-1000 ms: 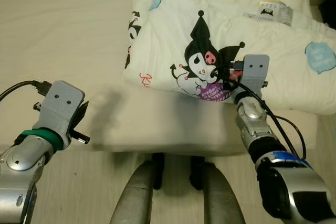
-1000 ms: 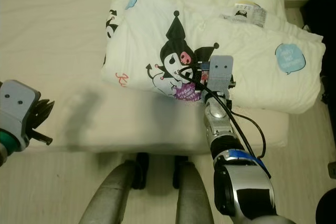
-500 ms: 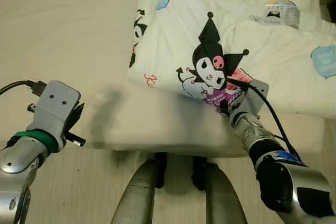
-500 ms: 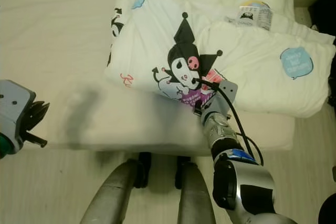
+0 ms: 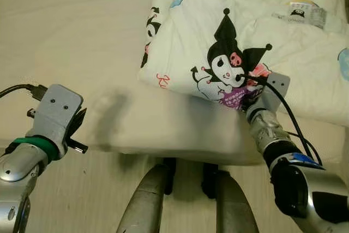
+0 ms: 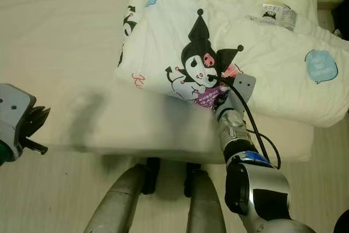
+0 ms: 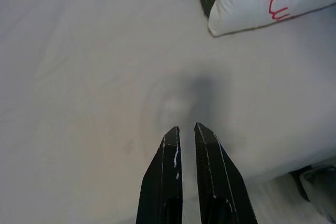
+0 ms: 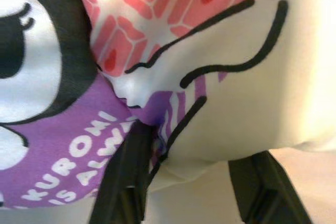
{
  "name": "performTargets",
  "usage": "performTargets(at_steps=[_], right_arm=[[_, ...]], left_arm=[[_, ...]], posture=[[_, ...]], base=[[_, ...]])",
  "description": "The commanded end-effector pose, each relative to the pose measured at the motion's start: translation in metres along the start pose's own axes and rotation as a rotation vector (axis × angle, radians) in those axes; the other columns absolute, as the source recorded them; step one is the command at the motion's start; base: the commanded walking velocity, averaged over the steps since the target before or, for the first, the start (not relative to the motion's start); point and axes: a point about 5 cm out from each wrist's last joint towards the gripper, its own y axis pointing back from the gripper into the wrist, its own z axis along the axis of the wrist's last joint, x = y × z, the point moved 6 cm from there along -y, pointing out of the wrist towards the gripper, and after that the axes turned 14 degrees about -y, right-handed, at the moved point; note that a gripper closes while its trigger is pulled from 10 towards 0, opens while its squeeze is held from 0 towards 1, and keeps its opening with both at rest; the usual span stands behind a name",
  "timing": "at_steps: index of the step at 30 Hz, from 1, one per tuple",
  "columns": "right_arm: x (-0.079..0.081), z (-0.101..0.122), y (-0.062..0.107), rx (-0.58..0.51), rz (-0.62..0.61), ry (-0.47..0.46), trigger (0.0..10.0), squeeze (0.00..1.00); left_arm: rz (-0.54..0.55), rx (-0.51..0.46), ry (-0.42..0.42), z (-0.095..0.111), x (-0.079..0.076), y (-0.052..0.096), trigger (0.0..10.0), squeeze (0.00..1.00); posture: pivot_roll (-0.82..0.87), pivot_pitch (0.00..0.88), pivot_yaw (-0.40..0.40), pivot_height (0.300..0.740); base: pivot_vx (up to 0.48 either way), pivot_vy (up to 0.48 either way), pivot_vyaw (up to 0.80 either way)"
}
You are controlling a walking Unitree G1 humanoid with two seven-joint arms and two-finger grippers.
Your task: Clean up the room
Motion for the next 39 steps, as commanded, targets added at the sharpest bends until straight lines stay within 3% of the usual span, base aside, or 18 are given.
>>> performTargets(at_steps=[1,8,17,21,28,34,36,38,39], right_arm=[[0.0,-0.011,0.002,0.019,0.008,0.01,0.0,0.0],[0.02,-0.02,0.006,0.03,0.085,0.078,0.0,0.0],[0.028,-0.041,0.012,0.06,0.115,0.105,0.0,0.0],[0.042,-0.057,0.021,0.064,0.205,0.158,0.0,0.0],[0.042,-0.075,0.035,0.066,0.258,0.209,0.0,0.0],[0.04,-0.079,0.053,0.026,0.321,0.28,0.0,0.0],[0.043,-0.077,0.069,0.002,0.383,0.325,0.0,0.0],[0.043,-0.077,0.069,0.002,0.383,0.325,0.0,0.0],[0.048,-0.081,0.086,0.002,0.442,0.35,0.0,0.0]], left_arm=[[-0.022,0.039,0.012,-0.01,-0.006,0.003,10.0,0.0],[-0.027,0.029,0.026,-0.008,-0.013,-0.003,10.0,0.0],[-0.025,0.01,0.053,-0.004,-0.02,-0.015,10.0,0.0],[-0.03,-0.007,0.08,-0.001,-0.029,-0.022,10.0,0.0],[-0.032,-0.027,0.111,0.003,-0.041,-0.034,10.0,0.0],[-0.027,-0.034,0.126,0.003,-0.045,-0.038,10.0,0.0],[-0.023,-0.034,0.131,0.001,-0.046,-0.041,10.0,0.0],[-0.023,-0.034,0.131,0.001,-0.046,-0.041,10.0,0.0],[-0.017,-0.037,0.134,0.001,-0.046,-0.044,10.0,0.0]], posture=[[0.33,0.542,0.197,0.74],[0.28,0.525,0.178,0.74],[0.22,0.503,0.145,0.74],[0.15,0.479,0.106,0.74],[0.1,0.449,0.068,0.74],[0.08,0.432,0.055,0.74],[0.07,0.416,0.048,0.74],[0.07,0.416,0.048,0.74],[0.06,0.402,0.042,0.74]], base=[[0.0,0.0,0.0],[0.0,0.0,0.0],[0.0,0.0,0.0],[0.0,0.0,0.0],[0.0,0.0,0.0],[0.0,0.0,0.0],[0.0,0.0,0.0],[0.0,0.0,0.0],[0.0,0.0,0.0]])
